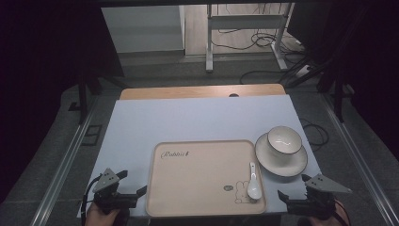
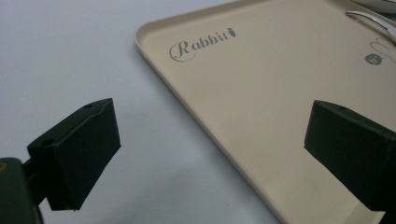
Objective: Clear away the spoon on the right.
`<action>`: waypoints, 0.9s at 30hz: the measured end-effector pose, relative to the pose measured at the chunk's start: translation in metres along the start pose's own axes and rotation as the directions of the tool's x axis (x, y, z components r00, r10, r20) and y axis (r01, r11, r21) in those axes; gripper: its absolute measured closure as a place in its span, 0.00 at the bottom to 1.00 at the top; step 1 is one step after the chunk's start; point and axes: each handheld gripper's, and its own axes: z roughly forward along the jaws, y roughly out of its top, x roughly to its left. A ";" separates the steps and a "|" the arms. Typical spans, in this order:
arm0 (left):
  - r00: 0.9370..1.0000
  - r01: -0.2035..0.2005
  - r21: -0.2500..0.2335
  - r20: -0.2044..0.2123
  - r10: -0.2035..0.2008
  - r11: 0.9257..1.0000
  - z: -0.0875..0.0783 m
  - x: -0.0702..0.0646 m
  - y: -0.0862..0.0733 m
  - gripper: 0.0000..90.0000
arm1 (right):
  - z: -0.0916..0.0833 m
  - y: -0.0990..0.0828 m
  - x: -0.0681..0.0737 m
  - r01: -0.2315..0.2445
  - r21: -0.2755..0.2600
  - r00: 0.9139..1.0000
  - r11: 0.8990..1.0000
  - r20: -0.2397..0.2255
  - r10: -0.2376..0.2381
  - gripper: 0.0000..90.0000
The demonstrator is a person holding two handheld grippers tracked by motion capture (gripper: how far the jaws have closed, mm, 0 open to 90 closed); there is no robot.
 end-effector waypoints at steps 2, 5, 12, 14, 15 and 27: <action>1.000 0.000 0.000 0.001 0.000 1.000 0.000 0.000 0.000 0.04 | -0.001 -0.002 -0.001 -0.002 0.004 1.000 1.000 0.010 0.002 0.00; 1.000 0.000 0.000 0.001 0.000 1.000 0.000 0.000 0.000 0.04 | -0.003 -0.004 -0.003 -0.005 0.014 1.000 1.000 0.026 0.005 0.00; 1.000 -0.001 0.002 0.000 0.001 1.000 0.000 0.000 0.000 0.04 | -0.006 -0.011 -0.008 -0.017 0.029 0.998 0.999 0.057 0.016 0.00; 1.000 -0.001 0.002 0.000 0.001 1.000 0.000 0.000 0.000 0.04 | -0.006 -0.013 -0.010 -0.024 0.033 0.998 0.999 0.064 0.022 0.00; 1.000 -0.001 0.002 0.000 0.001 1.000 0.000 0.000 0.000 0.04 | -0.007 -0.014 -0.011 -0.025 0.036 0.998 0.999 0.067 0.023 0.00; 1.000 -0.003 0.002 0.001 0.003 1.000 0.000 0.000 0.000 0.04 | -0.003 -0.023 -0.019 -0.047 0.097 0.995 0.994 0.098 0.038 0.00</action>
